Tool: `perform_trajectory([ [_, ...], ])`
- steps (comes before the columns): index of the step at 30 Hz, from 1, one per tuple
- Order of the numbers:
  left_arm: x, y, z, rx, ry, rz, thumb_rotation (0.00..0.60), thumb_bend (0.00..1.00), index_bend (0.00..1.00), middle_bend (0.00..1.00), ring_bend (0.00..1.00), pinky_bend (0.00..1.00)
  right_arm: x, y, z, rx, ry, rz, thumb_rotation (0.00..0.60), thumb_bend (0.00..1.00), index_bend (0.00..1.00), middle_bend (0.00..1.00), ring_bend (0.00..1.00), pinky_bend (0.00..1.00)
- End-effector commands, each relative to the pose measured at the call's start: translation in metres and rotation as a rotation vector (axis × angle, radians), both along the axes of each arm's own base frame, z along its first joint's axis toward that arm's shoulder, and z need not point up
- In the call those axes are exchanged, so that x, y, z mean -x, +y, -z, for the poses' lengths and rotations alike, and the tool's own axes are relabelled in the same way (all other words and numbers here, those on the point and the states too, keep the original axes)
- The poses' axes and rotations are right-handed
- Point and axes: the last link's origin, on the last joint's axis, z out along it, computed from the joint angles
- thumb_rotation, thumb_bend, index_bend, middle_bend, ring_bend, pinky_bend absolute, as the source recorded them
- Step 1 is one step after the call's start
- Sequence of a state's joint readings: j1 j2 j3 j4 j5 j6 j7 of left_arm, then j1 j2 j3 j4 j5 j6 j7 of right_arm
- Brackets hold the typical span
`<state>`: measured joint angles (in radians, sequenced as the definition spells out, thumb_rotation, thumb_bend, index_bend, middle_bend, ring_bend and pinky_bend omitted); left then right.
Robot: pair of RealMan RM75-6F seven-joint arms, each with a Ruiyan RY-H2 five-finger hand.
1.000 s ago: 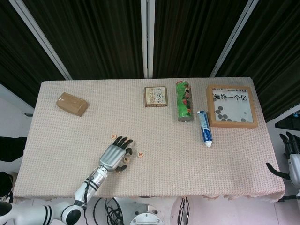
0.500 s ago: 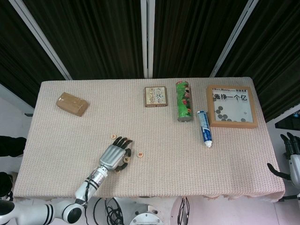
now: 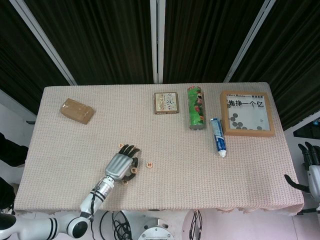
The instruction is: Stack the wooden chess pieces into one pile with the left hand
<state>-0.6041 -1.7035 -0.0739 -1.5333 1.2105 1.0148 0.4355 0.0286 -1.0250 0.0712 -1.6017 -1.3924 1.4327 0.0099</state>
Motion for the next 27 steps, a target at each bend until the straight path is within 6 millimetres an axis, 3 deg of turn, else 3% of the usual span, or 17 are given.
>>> perform_trajectory([
  [1,-0.002,0.002,-0.005,-0.011,-0.006,0.007,0.600,0.26,0.52,0.11,0.00,0.00,0.000,0.000,0.000,0.001,0.000,0.000,0.482,0.17,0.00,0.00,0.00,0.00],
  [10,-0.009,0.039,-0.036,-0.094,-0.026,-0.008,0.600,0.26,0.52,0.12,0.00,0.00,0.000,0.001,0.000,-0.002,0.001,0.002,0.482,0.18,0.00,0.00,0.00,0.00],
  [17,0.009,0.073,-0.039,-0.100,-0.004,-0.093,0.600,0.26,0.52,0.13,0.00,0.00,-0.001,0.001,0.001,-0.006,0.004,0.000,0.489,0.18,0.00,0.00,0.00,0.00],
  [27,0.024,0.086,-0.034,-0.098,0.026,-0.101,0.600,0.26,0.52,0.15,0.00,0.00,-0.003,-0.001,0.002,-0.008,-0.002,-0.012,0.494,0.17,0.00,0.00,0.00,0.00],
])
